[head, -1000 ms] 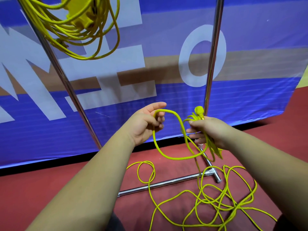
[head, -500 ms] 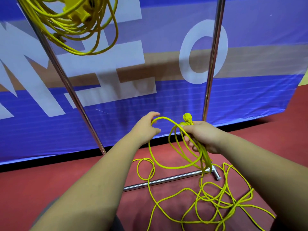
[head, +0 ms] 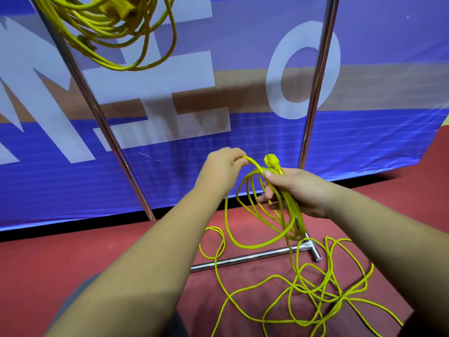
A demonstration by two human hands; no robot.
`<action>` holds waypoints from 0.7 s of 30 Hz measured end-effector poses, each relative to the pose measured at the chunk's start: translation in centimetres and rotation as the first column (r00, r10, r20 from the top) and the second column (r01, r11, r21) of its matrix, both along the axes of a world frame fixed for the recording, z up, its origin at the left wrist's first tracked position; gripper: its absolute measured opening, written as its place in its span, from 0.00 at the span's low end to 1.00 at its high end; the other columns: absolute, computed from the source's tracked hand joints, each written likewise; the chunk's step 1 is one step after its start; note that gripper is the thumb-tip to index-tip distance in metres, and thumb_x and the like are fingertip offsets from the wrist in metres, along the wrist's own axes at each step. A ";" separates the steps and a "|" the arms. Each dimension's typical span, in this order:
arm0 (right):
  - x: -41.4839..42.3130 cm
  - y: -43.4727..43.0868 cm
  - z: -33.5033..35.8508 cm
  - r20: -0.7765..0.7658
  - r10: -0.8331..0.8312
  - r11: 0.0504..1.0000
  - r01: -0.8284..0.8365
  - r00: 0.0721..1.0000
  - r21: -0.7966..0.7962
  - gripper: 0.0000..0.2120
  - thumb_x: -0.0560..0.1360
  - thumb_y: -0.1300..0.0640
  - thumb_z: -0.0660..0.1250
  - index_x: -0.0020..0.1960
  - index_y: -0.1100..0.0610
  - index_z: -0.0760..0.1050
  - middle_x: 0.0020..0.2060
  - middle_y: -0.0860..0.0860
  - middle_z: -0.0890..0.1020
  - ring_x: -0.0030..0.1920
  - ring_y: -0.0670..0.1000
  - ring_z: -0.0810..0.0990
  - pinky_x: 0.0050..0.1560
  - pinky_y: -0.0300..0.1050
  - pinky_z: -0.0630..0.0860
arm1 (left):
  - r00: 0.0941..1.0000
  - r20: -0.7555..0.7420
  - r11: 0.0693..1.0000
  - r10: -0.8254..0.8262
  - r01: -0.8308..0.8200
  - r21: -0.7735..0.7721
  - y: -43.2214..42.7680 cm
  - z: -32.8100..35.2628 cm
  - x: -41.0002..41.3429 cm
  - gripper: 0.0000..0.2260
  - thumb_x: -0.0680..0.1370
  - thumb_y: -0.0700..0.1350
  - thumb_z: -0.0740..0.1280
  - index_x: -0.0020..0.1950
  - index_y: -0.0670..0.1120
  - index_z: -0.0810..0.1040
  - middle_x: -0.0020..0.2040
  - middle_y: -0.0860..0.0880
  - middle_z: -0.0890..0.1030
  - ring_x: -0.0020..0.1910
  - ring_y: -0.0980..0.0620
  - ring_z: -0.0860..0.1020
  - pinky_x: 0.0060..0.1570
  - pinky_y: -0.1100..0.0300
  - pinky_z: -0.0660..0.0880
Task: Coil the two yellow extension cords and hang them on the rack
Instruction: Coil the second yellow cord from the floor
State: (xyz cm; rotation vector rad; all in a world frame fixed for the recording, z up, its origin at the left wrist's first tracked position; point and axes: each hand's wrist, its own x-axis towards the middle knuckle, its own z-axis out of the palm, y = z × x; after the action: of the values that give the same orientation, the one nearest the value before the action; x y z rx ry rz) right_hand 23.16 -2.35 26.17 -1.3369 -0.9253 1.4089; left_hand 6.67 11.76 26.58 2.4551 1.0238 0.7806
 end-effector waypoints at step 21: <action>-0.6 -1.3 15.7 -0.383 -0.039 0.959 0.142 0.923 0.245 0.11 0.86 0.54 0.60 0.49 0.57 0.77 0.23 0.45 0.61 0.15 0.42 0.57 0.17 0.33 0.50 | 0.871 0.479 0.605 0.109 0.324 -0.727 -1.8 2.7 1.7 0.24 0.73 0.49 0.80 0.64 0.57 0.74 0.63 0.51 0.83 0.55 0.46 0.86 0.49 0.54 0.78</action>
State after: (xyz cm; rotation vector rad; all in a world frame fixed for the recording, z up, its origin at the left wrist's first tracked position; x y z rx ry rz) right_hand 22.57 -3.65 41.89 -0.8562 -0.7531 1.3502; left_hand 8.42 9.99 29.26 1.4180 0.7613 0.6401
